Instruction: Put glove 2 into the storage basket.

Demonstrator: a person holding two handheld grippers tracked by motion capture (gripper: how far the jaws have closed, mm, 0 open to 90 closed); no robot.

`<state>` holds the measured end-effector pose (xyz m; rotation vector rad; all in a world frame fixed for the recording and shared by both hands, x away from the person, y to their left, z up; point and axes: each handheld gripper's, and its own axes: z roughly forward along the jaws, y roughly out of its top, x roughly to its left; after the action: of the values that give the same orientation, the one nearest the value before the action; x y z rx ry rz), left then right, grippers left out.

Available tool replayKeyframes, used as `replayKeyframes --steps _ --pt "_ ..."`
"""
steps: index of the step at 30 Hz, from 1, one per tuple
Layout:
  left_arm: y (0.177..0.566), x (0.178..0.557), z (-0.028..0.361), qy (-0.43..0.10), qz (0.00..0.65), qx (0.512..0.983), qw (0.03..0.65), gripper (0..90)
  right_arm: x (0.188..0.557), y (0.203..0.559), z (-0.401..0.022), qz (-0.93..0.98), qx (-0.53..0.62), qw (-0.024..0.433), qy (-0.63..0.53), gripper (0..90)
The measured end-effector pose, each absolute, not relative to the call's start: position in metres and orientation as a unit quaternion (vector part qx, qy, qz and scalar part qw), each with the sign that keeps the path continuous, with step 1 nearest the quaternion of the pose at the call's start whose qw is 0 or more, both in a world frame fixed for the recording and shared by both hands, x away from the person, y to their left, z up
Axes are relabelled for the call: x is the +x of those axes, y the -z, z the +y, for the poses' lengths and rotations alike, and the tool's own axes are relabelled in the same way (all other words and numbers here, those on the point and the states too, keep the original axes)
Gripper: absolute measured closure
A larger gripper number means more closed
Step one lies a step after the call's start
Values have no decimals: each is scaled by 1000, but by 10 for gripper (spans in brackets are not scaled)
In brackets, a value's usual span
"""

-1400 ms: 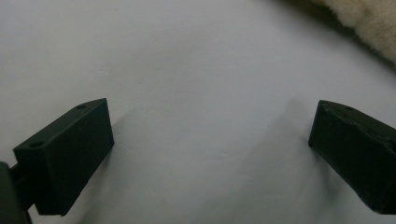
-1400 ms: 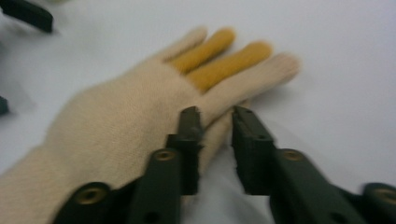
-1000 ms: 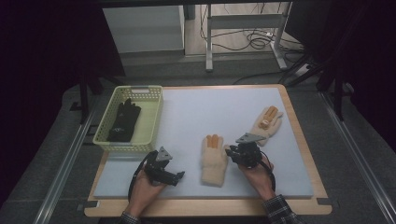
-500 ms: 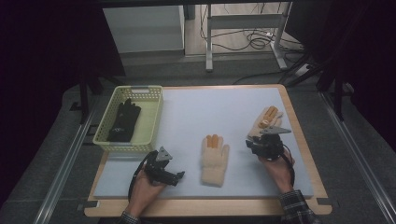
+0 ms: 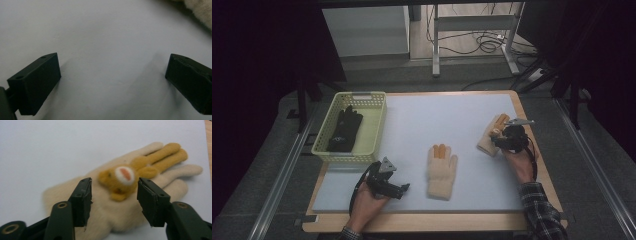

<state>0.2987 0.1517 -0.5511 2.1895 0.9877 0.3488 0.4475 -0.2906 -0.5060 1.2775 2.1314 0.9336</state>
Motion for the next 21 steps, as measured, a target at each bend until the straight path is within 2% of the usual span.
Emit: replayKeyframes --steps 4,9,11,13,21 --pt "551 299 152 -135 381 845 350 2 460 512 -292 780 466 244 -339 378" --pt "551 299 152 -135 381 845 350 2 470 521 -293 782 468 233 -340 378" --pt "551 299 152 -134 381 845 350 2 470 522 -293 782 468 227 -343 518" --pt "551 299 152 -135 381 845 350 2 468 520 -293 781 473 223 -341 596" --pt "551 299 152 -135 381 845 350 2 449 500 -294 778 466 227 -355 628"
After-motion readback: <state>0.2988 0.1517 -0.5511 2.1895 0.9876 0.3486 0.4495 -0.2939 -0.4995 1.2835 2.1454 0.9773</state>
